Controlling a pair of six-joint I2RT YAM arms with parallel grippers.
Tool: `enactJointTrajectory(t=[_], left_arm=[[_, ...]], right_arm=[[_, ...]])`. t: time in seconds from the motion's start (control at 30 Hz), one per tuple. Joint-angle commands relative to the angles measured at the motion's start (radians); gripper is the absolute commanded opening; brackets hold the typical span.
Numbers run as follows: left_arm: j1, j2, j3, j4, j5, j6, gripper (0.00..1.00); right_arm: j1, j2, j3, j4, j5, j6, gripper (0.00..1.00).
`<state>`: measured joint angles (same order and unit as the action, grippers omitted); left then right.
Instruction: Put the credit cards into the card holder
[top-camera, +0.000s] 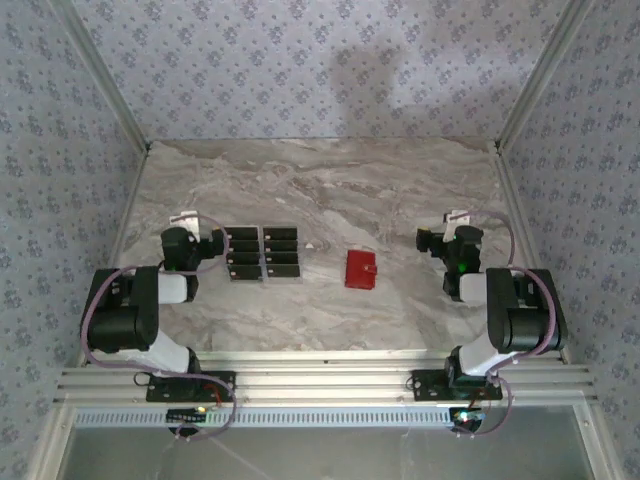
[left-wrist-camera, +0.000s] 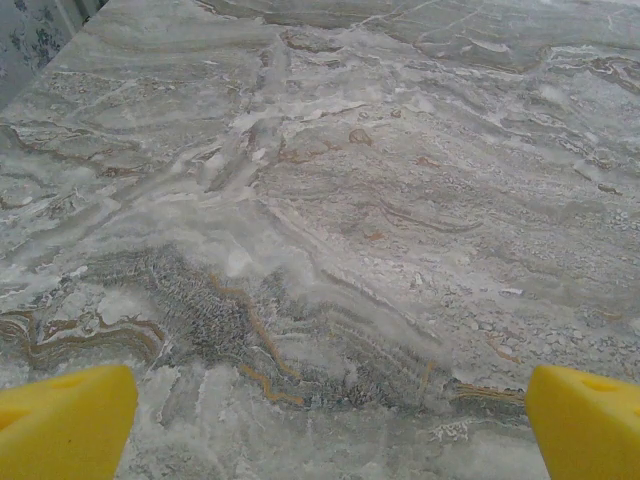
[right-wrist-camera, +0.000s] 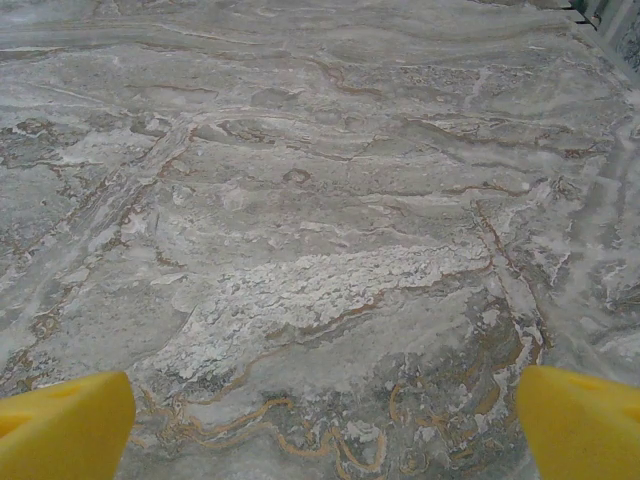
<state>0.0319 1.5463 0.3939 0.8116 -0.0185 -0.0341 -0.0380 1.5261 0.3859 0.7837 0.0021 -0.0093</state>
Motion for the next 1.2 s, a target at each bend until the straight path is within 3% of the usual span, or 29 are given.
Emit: enactJointTrajectory(t=[0.0,1.17], left_arm=[[0.003,-0.010,0.021,0.004,0.012,0.000,1.00],[0.006,-0.018,0.017,0.006,-0.005,-0.016,1.00]], right_arm=[[-0.002,-0.001,0.007,0.017,-0.002,-0.018,1.00],[-0.020,-0.027,-0.002,0.013,-0.026,-0.001,1.00]])
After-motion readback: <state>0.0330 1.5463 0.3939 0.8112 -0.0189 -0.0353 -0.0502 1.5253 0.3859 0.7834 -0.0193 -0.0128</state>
